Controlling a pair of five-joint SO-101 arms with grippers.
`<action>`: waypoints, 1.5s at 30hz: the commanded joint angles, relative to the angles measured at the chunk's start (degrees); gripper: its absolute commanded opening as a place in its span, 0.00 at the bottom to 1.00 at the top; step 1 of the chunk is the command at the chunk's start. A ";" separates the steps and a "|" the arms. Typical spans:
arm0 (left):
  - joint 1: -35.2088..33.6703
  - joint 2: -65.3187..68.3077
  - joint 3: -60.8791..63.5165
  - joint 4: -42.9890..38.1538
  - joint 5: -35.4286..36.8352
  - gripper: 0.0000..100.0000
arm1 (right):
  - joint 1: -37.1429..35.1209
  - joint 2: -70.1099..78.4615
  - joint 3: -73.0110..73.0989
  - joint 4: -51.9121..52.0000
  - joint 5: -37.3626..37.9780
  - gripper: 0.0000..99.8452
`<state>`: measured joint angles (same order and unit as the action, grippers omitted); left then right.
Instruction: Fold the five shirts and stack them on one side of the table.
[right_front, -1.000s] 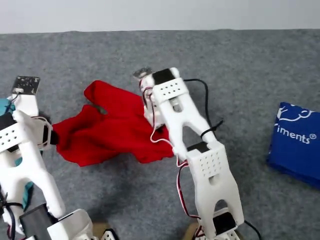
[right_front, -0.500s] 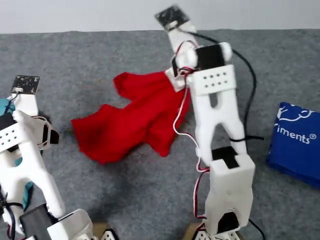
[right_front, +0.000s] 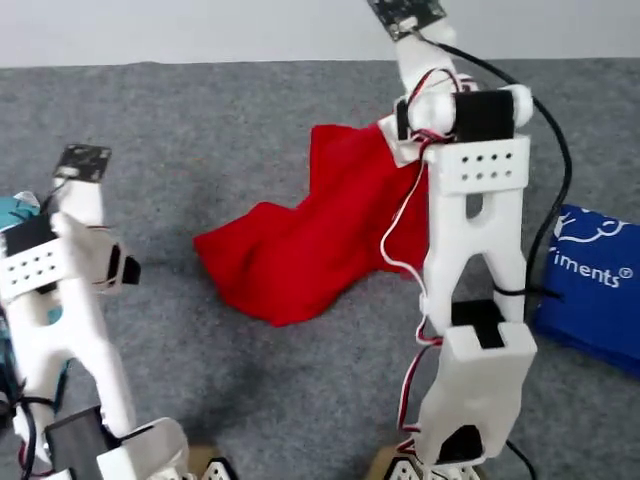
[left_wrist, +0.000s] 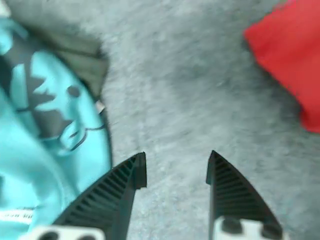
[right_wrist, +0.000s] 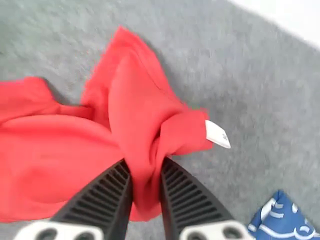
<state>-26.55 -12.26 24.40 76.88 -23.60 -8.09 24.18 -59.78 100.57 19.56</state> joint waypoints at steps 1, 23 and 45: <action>3.87 -0.79 -0.57 0.53 0.09 0.20 | 4.09 2.33 -0.53 2.15 0.62 0.01; 13.98 3.60 -1.54 -5.36 0.88 0.20 | 8.13 -7.60 8.18 2.42 -3.08 0.28; -17.58 4.13 -3.30 -3.78 5.71 0.20 | -26.07 -11.65 34.02 -11.56 -0.53 0.28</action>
<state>-42.11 -7.78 23.16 72.48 -18.24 -29.63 10.99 -25.32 94.24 18.86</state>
